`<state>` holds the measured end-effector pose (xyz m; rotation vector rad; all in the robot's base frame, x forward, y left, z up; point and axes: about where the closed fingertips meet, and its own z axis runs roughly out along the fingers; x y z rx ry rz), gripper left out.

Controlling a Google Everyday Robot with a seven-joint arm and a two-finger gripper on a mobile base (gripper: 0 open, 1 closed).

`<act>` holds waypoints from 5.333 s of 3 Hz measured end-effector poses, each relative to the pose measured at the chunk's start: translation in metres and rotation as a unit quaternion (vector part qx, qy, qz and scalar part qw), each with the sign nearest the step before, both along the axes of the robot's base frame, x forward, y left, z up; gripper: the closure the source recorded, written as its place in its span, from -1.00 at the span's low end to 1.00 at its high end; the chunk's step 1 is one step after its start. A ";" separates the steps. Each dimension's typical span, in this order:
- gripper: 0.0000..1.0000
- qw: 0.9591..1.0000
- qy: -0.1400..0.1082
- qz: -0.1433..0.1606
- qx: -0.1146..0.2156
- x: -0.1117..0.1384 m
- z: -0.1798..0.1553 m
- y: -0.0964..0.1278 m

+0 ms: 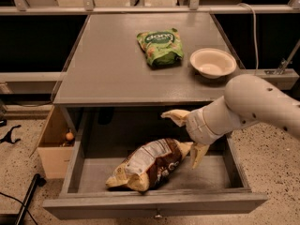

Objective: Pick brown chip bag from top drawer and place on counter

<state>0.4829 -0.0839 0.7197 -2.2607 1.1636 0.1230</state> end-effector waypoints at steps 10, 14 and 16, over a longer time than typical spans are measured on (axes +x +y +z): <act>1.00 0.999 0.006 0.039 0.000 -0.006 -0.070 0.055; 1.00 0.999 -0.010 0.004 -0.041 -0.034 0.060 0.025; 1.00 0.999 -0.015 0.007 -0.045 -0.042 0.087 0.033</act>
Offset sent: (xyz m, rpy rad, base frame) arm 0.0191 0.0288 -0.0544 -0.0034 -0.0483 0.0086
